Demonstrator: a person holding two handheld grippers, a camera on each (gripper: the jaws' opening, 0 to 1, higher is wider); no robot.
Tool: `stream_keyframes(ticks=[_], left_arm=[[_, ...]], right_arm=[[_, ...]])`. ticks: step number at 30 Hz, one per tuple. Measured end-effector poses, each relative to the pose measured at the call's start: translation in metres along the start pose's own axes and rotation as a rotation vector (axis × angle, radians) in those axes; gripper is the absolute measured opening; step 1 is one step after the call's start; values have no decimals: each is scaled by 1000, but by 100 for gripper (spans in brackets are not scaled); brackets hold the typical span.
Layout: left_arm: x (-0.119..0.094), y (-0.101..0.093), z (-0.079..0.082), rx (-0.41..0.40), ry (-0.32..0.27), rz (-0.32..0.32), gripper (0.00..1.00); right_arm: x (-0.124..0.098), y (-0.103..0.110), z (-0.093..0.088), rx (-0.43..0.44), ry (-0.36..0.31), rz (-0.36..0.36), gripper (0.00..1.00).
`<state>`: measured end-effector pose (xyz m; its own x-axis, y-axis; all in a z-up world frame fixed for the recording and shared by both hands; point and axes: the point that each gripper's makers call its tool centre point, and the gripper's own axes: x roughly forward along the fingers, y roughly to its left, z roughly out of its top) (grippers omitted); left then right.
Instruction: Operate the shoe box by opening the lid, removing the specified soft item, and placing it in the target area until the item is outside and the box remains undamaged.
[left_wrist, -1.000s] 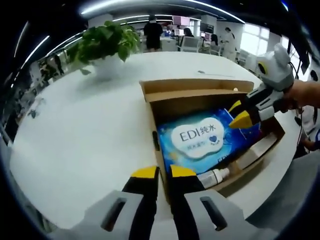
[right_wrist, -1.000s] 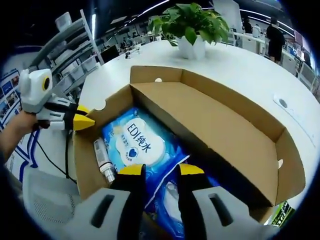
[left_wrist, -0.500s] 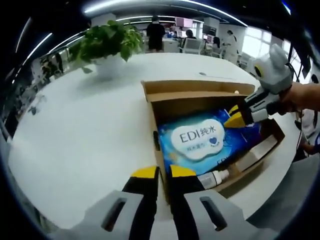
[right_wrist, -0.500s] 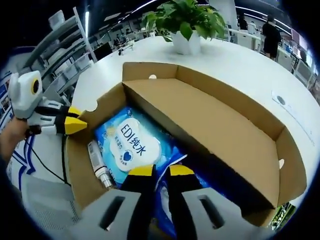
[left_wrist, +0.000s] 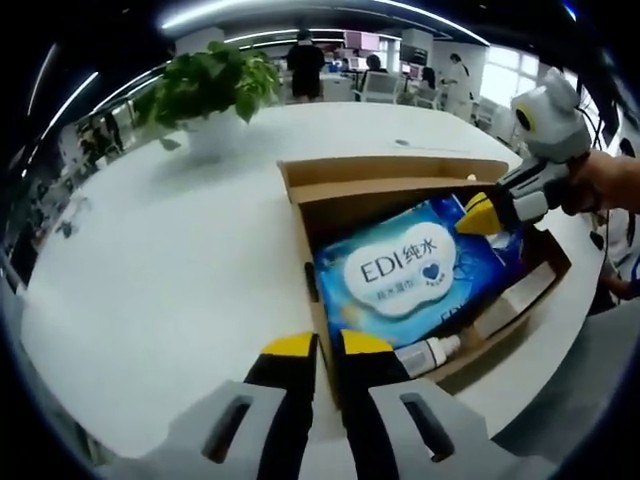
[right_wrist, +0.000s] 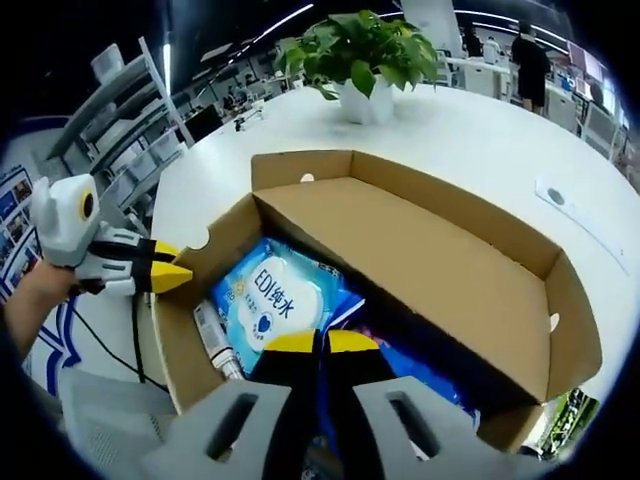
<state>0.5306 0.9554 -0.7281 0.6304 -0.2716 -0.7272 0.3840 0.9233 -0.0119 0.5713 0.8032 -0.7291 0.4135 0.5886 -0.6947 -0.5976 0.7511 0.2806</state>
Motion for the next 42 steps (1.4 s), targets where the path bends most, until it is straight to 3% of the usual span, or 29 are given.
stream_keyframes(ticks=[8,16,21,25,34,36,38,42], left_arm=[[-2,-1,2,41,11,7,6],[-6,-2,18,70,-22,10,10],[-6,-9,28,89,-43,-4,18],[-2,-18,36,116,-50,-31,17],[17,-40,35,159,10,-103,19],[23,-43,31,145,29,-123,20],[30,-49,20,133,90,-156,21],[44,-53,10,107,132,-193,20]], right_arm=[[-11,-5,0,-14,-11,-18,0],[-19,-11,-5,-24,-8,-34,0],[-25,-16,-8,-28,-4,-45,0],[-28,-22,-11,-11,-5,-50,0],[-34,-26,-15,12,-13,-54,0],[-35,-27,-16,15,-14,-54,0],[-36,-28,-17,20,-15,-55,0],[-37,-31,-20,30,-16,-55,0]])
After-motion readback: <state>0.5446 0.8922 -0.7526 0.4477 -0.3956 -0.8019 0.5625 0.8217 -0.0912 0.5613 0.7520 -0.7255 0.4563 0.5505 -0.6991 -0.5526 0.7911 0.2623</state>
